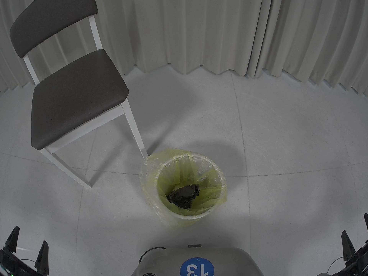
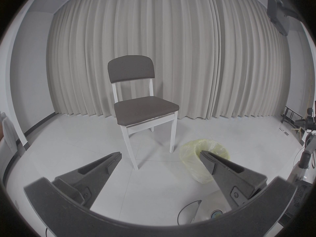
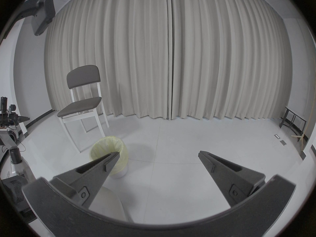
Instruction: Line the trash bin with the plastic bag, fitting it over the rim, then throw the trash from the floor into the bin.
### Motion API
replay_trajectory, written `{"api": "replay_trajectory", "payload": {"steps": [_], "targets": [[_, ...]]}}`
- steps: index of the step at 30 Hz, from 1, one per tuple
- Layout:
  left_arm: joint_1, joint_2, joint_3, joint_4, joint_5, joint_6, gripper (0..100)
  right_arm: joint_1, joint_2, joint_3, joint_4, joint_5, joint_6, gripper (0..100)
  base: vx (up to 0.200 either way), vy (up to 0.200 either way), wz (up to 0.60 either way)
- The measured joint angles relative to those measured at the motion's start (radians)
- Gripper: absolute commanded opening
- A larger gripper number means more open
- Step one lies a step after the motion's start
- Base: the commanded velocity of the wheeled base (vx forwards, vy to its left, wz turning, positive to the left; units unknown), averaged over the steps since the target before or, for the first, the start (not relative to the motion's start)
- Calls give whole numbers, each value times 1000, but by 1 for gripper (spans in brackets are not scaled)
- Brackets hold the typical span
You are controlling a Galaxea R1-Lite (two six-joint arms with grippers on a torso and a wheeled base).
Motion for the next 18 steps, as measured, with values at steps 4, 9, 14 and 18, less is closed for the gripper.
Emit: {"api": "replay_trajectory", "payload": {"steps": [4, 9, 14, 18], "targets": [[0, 0, 0, 0, 0, 0, 100, 0, 0, 0, 0, -1, 3, 100, 0, 0, 0], [0, 0, 0, 0, 0, 0, 100, 0, 0, 0, 0, -3, 7, 100, 0, 0, 0], [0, 0, 0, 0, 0, 0, 100, 0, 0, 0, 1, -16, 12, 100, 0, 0, 0], [0, 0, 0, 0, 0, 0, 100, 0, 0, 0, 1, -32, 22, 100, 0, 0, 0]]}}
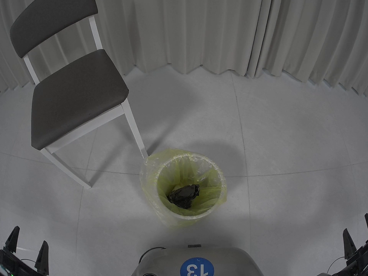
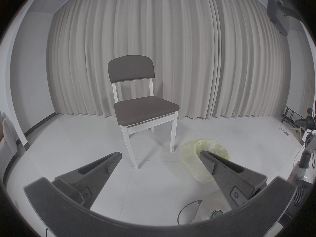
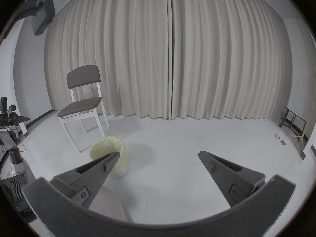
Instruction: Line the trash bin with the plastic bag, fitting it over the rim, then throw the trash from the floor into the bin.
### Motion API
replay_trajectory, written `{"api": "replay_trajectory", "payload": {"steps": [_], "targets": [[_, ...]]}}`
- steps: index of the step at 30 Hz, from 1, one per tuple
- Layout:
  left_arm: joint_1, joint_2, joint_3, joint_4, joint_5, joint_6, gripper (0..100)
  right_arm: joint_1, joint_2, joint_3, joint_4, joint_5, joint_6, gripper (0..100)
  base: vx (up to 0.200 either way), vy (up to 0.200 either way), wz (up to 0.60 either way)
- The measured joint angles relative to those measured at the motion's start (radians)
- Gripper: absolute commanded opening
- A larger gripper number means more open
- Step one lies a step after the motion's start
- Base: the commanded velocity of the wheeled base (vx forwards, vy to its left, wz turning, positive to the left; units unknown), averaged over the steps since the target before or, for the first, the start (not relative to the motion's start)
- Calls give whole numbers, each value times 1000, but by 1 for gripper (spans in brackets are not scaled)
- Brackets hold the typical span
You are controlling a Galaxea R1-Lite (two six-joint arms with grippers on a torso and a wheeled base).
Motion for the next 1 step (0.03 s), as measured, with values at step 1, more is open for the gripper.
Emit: {"api": "replay_trajectory", "payload": {"steps": [1], "targets": [[0, 0, 0, 0, 0, 0, 100, 0, 0, 0, 0, -1, 3, 100, 0, 0, 0]]}}
